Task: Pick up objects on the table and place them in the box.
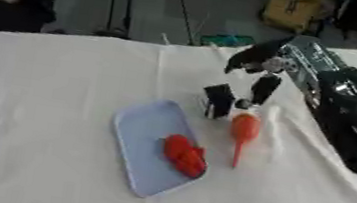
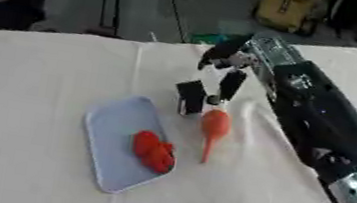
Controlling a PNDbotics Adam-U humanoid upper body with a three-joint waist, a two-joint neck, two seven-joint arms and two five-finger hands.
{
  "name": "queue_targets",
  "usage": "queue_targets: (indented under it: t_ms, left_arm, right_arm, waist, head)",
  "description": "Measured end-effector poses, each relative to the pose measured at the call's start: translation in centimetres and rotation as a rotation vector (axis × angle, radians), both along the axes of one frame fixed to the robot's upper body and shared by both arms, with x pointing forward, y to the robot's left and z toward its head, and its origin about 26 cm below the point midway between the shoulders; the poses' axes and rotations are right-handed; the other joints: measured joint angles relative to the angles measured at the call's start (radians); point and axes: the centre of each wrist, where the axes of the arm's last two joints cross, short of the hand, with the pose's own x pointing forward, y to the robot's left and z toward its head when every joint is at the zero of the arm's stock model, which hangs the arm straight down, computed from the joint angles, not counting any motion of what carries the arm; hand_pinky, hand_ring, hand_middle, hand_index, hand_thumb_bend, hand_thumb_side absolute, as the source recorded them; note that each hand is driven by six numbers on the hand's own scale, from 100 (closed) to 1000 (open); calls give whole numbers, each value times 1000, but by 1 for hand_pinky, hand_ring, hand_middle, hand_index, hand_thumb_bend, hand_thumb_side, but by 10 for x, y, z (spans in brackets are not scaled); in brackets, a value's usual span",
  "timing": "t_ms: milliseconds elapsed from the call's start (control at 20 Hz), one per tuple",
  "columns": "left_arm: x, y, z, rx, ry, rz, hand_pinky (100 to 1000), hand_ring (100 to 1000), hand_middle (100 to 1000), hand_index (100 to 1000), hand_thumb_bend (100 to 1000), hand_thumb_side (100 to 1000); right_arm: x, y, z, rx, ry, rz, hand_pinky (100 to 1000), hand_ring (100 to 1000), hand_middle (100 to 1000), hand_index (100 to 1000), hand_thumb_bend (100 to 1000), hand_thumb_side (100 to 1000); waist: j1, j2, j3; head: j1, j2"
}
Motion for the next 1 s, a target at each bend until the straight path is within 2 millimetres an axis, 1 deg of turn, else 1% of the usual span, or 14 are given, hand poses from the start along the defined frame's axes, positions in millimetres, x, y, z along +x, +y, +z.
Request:
queue_targets:
  t_ms: [250, 500, 1000]
  left_arm:
    - [0, 0, 1, 0, -2, -3, 792, 926, 890, 810, 100, 939]
    - [0, 0, 1, 0, -1, -3, 792, 923, 888, 808, 100, 938]
    - [0, 0, 1, 3, 1, -3, 792, 921, 883, 804, 100, 938]
  right_arm:
    - [-1, 3, 2, -17, -15, 4, 1000, 1000, 994, 1000, 435, 557]
    - [-1, 10, -1, -13, -9, 20, 1000, 1000, 991, 1000, 441, 554]
    - [2, 9, -7, -14, 9, 26, 1000, 1000, 995, 1000, 443, 543]
  waist:
    - [0, 4, 4]
    - [0, 6, 4]
    - [-5, 7, 6]
  head:
    - [-7, -5]
    - [-8, -7]
    - [-4, -8]
